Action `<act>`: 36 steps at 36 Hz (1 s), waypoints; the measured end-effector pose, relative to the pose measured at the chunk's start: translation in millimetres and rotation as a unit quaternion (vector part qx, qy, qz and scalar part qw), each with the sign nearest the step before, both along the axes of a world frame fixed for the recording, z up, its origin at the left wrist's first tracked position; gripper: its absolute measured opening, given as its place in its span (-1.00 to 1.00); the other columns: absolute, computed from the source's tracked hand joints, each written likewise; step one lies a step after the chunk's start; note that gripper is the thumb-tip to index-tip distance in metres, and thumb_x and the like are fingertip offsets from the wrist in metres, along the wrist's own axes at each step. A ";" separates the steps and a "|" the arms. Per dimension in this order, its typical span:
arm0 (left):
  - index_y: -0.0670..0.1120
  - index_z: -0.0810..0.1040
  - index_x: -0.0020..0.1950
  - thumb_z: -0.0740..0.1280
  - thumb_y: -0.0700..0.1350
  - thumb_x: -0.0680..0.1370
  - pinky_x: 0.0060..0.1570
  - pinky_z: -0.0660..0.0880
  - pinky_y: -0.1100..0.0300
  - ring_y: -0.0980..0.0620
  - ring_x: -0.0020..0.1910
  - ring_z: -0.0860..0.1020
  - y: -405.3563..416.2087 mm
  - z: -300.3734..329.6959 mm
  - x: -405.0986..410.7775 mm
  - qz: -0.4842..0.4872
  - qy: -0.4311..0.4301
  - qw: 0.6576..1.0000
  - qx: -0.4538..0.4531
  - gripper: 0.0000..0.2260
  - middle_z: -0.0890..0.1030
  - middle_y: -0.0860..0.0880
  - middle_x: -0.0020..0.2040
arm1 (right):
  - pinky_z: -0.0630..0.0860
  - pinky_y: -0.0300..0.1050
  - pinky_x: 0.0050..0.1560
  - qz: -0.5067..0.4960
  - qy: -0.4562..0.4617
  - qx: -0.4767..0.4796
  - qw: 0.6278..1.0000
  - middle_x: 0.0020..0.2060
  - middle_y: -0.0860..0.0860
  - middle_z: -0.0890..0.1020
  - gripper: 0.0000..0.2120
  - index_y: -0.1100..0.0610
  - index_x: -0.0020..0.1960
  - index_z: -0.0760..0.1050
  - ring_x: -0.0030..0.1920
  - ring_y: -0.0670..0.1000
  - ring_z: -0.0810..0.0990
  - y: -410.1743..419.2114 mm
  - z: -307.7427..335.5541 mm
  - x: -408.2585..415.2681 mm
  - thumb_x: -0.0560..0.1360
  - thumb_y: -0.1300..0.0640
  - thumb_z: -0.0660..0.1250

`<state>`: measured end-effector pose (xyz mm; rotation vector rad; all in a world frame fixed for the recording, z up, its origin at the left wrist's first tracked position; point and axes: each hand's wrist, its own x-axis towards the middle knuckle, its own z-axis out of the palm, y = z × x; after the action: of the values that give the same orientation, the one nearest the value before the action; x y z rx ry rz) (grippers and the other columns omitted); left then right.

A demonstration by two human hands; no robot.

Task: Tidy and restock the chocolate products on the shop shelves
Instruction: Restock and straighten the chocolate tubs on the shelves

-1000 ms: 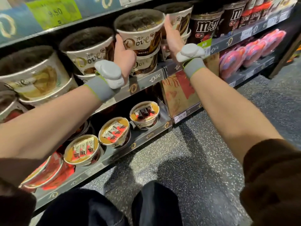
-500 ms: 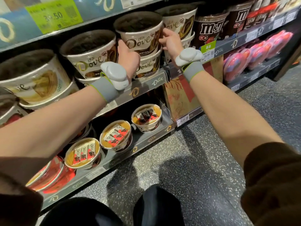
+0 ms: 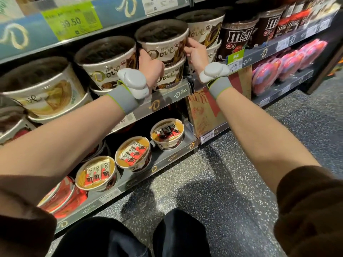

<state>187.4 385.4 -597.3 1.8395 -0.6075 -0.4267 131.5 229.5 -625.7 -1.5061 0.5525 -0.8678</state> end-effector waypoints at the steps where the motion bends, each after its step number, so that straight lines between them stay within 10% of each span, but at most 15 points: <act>1: -0.20 0.09 0.50 0.18 -0.28 0.10 0.37 0.32 -0.06 -0.13 0.44 0.24 1.8 0.1 -0.6 0.000 -0.004 1.000 0.006 -0.07 0.24 -0.13 0.48 | 0.37 -0.50 -0.34 -0.008 0.004 -0.001 1.000 0.10 0.15 0.53 -0.61 0.35 0.34 0.41 -0.17 -0.20 0.42 1.0 -0.4 -1.3 0.53 0.40 0.12; 7: -0.16 0.33 0.40 0.25 -0.30 0.36 0.19 0.50 0.01 0.00 0.10 0.53 38.5 -6.8 -21.2 -0.028 -0.055 0.998 0.013 -0.42 0.51 -0.07 0.24 | 0.44 -0.19 0.06 -0.120 0.025 -0.011 0.992 -0.05 0.07 0.55 -0.80 0.29 0.10 0.53 -0.04 -0.03 0.49 38.6 -9.6 -18.8 0.49 0.29 0.26; 20: -0.07 0.49 -0.11 0.24 -0.33 0.52 -0.32 0.43 0.21 0.05 -0.26 0.52 232.5 -102.8 -1.5 0.116 0.041 0.992 0.014 -0.84 0.57 -0.11 -0.19 | 0.40 -0.25 -0.37 -0.005 0.180 -0.053 0.982 -0.37 0.04 0.55 -0.89 0.23 -0.14 0.54 -0.41 -0.17 0.50 186.3 -117.8 -40.2 0.51 0.27 0.24; 31: -0.08 0.61 -0.10 0.28 -0.02 0.36 0.02 0.54 -0.23 -0.27 -0.03 0.62 460.8 -157.7 25.9 0.360 0.035 0.923 0.130 -0.78 0.65 -0.25 -0.05 | 0.39 -0.23 -0.23 0.205 0.210 -0.108 0.950 -0.27 0.07 0.56 -0.84 0.18 -0.18 0.58 -0.20 -0.01 0.49 375.7 -148.9 19.0 0.46 0.31 0.24; 36: -0.21 0.59 0.03 0.20 -0.14 0.54 0.07 0.54 -0.11 -0.26 0.03 0.60 538.2 -155.6 26.5 0.440 0.037 0.886 0.140 -0.77 0.64 -0.28 0.02 | 0.25 -0.27 -0.29 0.292 0.220 -0.150 0.919 -0.19 0.20 0.62 -0.79 0.38 -0.12 0.59 -0.12 0.03 0.51 466.3 -136.2 41.8 0.47 0.39 0.17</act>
<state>213.9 923.6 -753.0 2.1387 0.3919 0.0408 173.3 695.8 -761.9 -2.0235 0.2579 -0.1419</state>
